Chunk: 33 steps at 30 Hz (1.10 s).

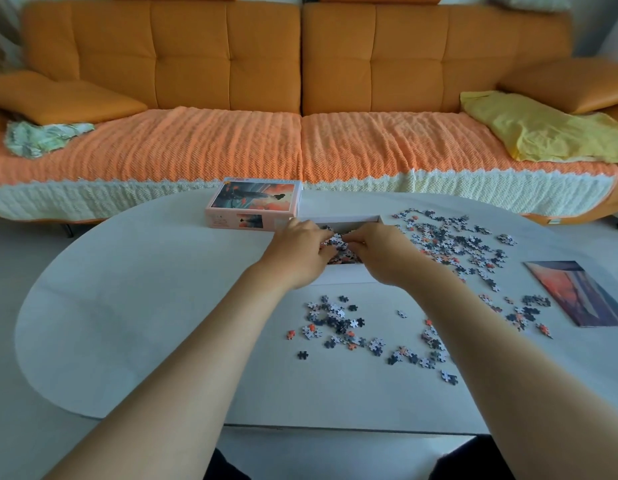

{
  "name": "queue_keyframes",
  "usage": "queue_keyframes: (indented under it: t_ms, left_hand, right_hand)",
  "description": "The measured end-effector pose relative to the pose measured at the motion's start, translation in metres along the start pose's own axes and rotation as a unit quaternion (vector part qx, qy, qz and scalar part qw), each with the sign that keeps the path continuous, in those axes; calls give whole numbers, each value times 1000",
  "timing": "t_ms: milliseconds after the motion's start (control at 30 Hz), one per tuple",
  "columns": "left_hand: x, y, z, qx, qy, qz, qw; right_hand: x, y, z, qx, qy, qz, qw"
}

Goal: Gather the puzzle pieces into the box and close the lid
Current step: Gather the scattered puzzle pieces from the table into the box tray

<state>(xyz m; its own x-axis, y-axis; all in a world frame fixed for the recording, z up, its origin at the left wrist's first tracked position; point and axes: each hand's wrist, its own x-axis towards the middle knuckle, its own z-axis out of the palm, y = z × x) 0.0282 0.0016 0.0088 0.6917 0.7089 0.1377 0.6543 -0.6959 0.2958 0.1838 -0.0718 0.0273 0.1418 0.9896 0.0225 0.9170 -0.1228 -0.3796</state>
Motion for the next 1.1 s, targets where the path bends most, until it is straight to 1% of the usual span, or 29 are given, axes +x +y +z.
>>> queue_keyframes:
  t_ms: [67, 167, 267, 300, 367, 433, 467, 533, 600, 633, 667, 833, 967, 1033, 1100]
  left_hand:
    - [-2, -4, 2, -3, 12, 18, 1000]
    - [-8, -6, -3, -35, 76, 32, 996]
    - [-20, -8, -7, -59, 113, 17, 992]
    - [-25, -8, -7, -66, 121, 14, 990]
    - [-36, -7, -9, -79, 131, 23, 988]
    - [-49, -4, -14, -89, 99, 31, 991]
    - [-56, -3, -17, -90, 58, 30, 994]
    - [-72, -1, -19, -72, -61, 12, 995]
    - [-86, -2, -18, -18, -167, -15, 986]
    - [-91, -4, -16, 4, -198, -25, 980]
    - [-95, -5, -14, 8, -208, -31, 977]
    - [-97, 3, -5, -42, -155, -19, 987]
    - [-94, 11, 2, -85, -114, -26, 990]
    - [-90, 13, 6, -70, -106, -39, 991]
    - [-85, 17, 12, -24, -124, -35, 991]
  right_hand:
    - [0, 2, -2, 11, 31, 3, 999]
    - [-3, 3, -6, 47, 115, 10, 992]
    - [-12, 0, -8, 63, 156, -26, 985]
    - [-16, -3, -9, 70, 149, -45, 985]
    - [-27, -10, -8, 66, 100, -86, 989]
    - [-38, -17, -4, 25, 25, -111, 993]
    - [-43, -18, -1, -4, -12, -114, 993]
    - [-53, -18, 8, -60, -88, -100, 989]
    - [-61, -16, 17, -86, -150, -76, 982]
    - [-64, -16, 20, -81, -164, -73, 980]
    - [-66, -17, 22, -67, -165, -76, 981]
    - [-71, -19, 25, -14, -134, -72, 988]
    - [-81, -12, 9, 21, -110, -40, 993]
    - [-87, -4, -6, 10, -98, -28, 995]
    - [-95, 9, -19, -30, -109, 7, 994]
